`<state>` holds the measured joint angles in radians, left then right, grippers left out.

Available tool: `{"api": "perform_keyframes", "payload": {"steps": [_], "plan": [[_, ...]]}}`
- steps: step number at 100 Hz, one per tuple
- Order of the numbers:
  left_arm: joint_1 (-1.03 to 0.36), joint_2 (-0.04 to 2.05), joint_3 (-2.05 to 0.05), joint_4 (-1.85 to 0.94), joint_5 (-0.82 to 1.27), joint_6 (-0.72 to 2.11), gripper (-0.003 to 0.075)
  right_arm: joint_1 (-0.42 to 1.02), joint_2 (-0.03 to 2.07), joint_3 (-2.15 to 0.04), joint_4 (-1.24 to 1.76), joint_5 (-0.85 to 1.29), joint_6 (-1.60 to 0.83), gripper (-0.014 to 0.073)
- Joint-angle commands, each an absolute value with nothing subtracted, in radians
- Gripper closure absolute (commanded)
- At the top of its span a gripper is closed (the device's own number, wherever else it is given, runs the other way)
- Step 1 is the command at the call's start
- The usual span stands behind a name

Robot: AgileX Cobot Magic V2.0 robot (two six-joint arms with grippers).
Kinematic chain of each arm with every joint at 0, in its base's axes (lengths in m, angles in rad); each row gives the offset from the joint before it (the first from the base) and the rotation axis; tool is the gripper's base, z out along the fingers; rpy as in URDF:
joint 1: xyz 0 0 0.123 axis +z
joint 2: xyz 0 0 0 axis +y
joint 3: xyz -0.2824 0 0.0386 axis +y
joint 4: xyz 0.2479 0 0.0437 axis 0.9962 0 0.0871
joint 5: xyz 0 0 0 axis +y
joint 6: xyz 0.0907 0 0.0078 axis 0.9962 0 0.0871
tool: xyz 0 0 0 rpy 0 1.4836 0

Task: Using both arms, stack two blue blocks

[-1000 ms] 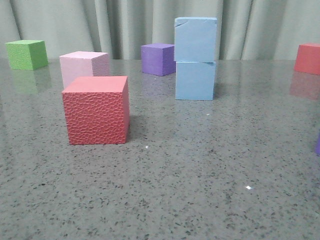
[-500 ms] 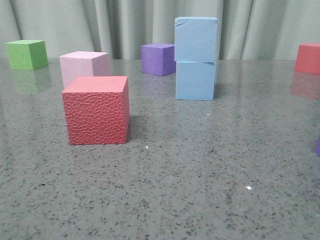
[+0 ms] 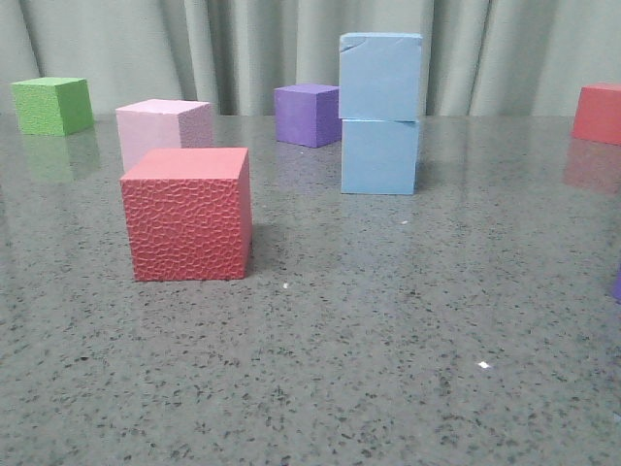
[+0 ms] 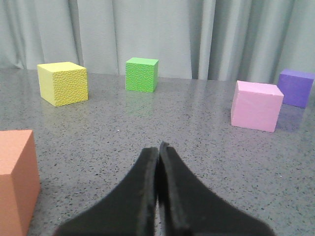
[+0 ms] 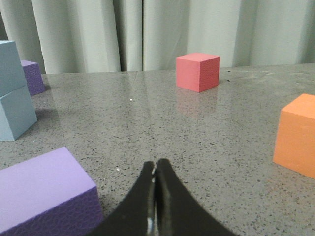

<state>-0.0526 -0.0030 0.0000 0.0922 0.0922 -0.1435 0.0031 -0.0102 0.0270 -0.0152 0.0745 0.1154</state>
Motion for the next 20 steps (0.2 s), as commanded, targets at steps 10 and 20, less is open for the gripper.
{"api": "perform_keyframes", "payload": {"steps": [10,20], "plan": [[-0.061,-0.036,0.042,0.092,0.011,-0.148,0.0739,-0.003,-0.032,0.01,-0.016,-0.017,0.109,0.0662],[-0.061,-0.036,0.042,0.092,0.011,-0.148,0.0739,-0.003,-0.032,0.01,-0.016,-0.017,0.109,0.0662]]}}
